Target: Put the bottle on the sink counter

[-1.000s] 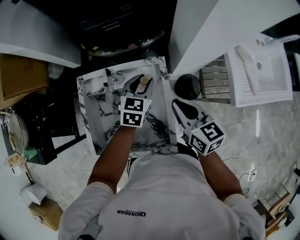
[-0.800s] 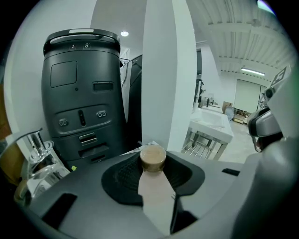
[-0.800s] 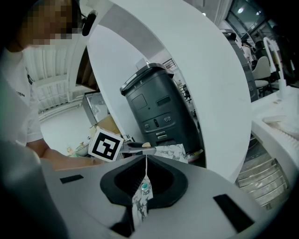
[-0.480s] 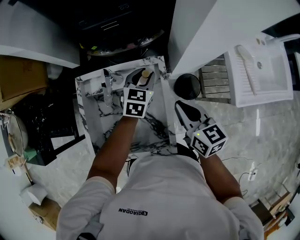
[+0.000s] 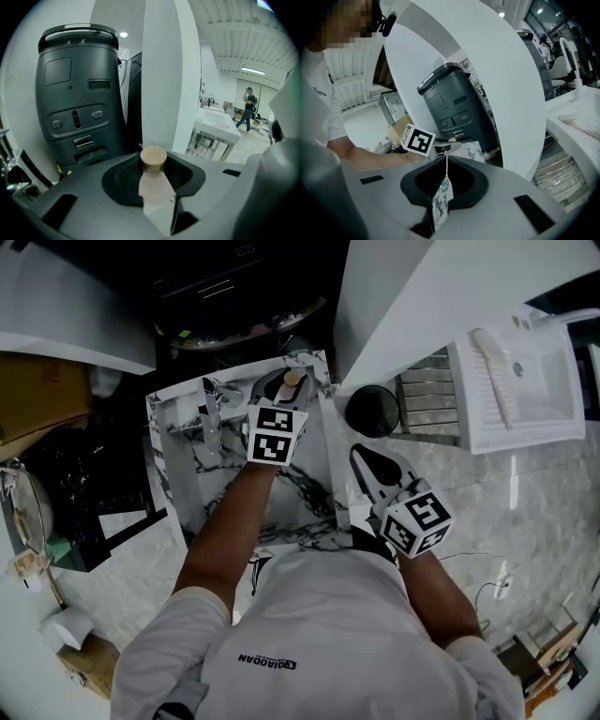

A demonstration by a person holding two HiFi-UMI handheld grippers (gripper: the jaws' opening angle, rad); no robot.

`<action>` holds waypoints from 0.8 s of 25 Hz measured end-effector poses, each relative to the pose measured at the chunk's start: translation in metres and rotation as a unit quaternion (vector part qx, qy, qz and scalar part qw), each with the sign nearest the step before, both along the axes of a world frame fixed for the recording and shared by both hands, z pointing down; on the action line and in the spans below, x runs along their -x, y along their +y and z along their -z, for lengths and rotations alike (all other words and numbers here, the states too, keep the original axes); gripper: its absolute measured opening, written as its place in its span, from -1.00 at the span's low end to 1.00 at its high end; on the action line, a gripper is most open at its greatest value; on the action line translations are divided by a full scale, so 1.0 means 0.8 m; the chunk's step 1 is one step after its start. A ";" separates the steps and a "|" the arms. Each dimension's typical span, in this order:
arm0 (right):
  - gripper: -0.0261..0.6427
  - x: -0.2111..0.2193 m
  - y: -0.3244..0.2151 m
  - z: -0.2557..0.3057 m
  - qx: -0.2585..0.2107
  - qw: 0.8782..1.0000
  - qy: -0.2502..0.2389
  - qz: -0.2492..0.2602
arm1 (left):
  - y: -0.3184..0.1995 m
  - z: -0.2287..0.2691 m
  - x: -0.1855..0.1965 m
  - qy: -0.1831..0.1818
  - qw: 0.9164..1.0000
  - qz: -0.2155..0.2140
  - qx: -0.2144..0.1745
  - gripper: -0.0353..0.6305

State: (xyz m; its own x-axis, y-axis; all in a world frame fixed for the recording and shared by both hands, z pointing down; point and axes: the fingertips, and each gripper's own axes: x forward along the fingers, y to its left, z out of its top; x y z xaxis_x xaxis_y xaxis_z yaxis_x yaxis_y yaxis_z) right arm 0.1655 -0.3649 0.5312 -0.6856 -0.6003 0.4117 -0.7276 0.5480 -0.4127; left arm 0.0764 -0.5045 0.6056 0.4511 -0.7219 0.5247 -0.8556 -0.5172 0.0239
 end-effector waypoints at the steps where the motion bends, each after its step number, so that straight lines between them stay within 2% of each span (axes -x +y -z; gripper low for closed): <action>1: -0.80 -0.001 0.000 0.000 0.000 1.000 0.001 -0.001 | -0.001 0.000 -0.002 0.000 1.000 -0.001 -0.001 -0.47; 20: -0.80 -0.007 -0.005 0.004 -0.003 1.000 0.002 -0.009 | -0.006 -0.016 -0.010 -0.009 1.000 -0.003 -0.009 -0.47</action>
State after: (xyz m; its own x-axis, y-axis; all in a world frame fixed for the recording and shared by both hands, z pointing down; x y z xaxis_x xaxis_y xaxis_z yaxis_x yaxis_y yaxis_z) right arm 0.1713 -0.3688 0.5281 -0.6727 -0.6159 0.4101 -0.7393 0.5369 -0.4064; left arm 0.0841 -0.5093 0.6181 0.4465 -0.7285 0.5195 -0.8527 -0.5225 0.0001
